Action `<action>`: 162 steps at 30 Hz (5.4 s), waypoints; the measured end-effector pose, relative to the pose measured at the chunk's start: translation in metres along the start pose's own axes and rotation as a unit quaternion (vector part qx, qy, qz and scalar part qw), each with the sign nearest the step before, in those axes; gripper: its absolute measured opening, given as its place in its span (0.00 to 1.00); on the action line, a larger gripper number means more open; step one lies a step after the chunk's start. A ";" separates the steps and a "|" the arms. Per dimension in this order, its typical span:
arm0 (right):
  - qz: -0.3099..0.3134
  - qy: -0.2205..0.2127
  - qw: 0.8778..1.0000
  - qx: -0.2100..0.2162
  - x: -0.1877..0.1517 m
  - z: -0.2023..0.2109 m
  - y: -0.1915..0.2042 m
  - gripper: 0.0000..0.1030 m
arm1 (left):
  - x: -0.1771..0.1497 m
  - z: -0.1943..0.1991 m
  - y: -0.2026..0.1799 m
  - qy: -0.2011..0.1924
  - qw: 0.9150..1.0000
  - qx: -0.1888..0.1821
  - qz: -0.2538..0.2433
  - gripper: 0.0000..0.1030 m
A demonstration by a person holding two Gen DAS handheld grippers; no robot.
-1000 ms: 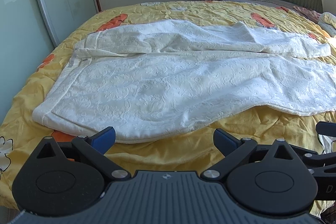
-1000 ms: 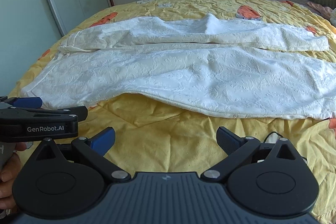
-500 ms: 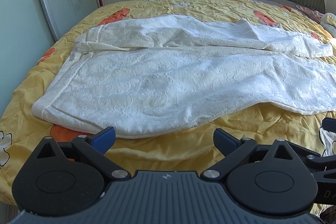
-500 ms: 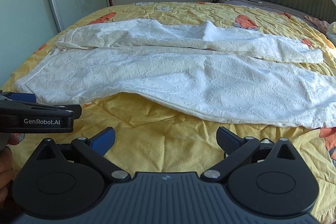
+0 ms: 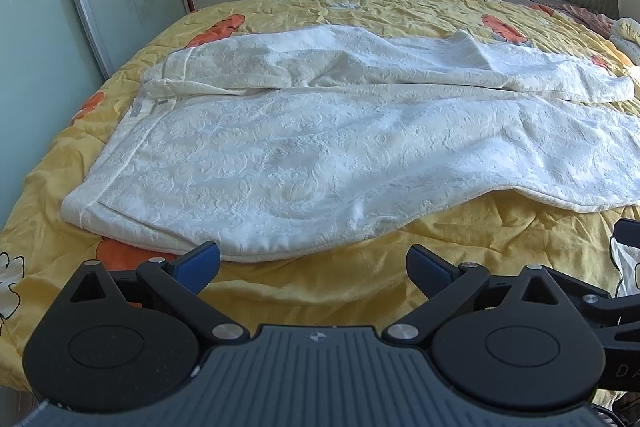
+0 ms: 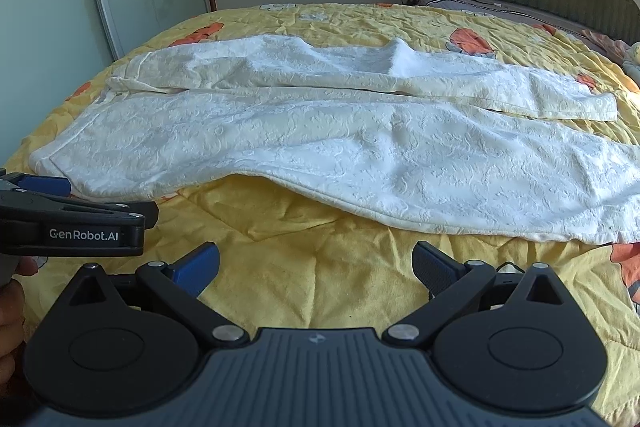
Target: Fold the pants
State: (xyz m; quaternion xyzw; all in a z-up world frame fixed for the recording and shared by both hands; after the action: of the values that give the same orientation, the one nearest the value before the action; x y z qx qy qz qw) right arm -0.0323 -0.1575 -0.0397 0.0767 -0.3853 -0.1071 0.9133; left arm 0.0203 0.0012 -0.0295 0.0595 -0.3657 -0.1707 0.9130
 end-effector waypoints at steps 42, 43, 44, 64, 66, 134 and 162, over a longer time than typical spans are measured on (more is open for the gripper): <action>-0.004 0.007 1.000 0.025 -0.001 0.000 0.000 1.00 | -0.006 -0.019 0.014 0.043 0.999 0.017 0.028 0.98; -0.004 0.007 1.000 0.025 -0.001 0.000 0.000 1.00 | -0.006 -0.019 0.014 0.043 0.999 0.017 0.028 0.98; -0.004 0.007 1.000 0.026 -0.001 0.000 0.000 1.00 | -0.006 -0.020 0.014 0.043 0.999 0.017 0.028 0.98; 0.006 0.011 0.997 0.075 0.000 0.003 0.008 1.00 | -0.008 -0.022 0.014 0.045 0.998 0.018 0.026 0.98; 0.014 0.007 0.996 0.086 0.001 0.004 0.011 1.00 | -0.008 -0.022 0.014 0.045 0.999 0.017 0.025 0.98; 0.592 -0.242 0.753 0.155 0.097 -0.152 0.093 0.10 | 0.230 -0.293 0.189 0.209 0.896 -0.210 0.331 0.45; 0.573 -0.222 0.778 0.131 0.031 -0.103 0.086 0.18 | 0.023 -0.079 0.178 -0.053 0.905 -0.107 0.408 0.18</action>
State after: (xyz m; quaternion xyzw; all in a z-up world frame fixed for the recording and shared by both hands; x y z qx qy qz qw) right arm 0.0751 -0.0769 -0.0706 -0.0658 -0.5602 0.4738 0.6763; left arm 0.1380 0.1579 -0.0299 -0.2025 -0.3850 0.1759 0.8831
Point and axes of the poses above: each gripper's, at about its wrist camera, not at the fingertips, and z roughly against the way its jaws point, y to its left, x to its top, the point moved 3 cm from there along -z, roughly the way its jaws point, and after that the axes turned 10 degrees about -z, right-handed, at the moved point
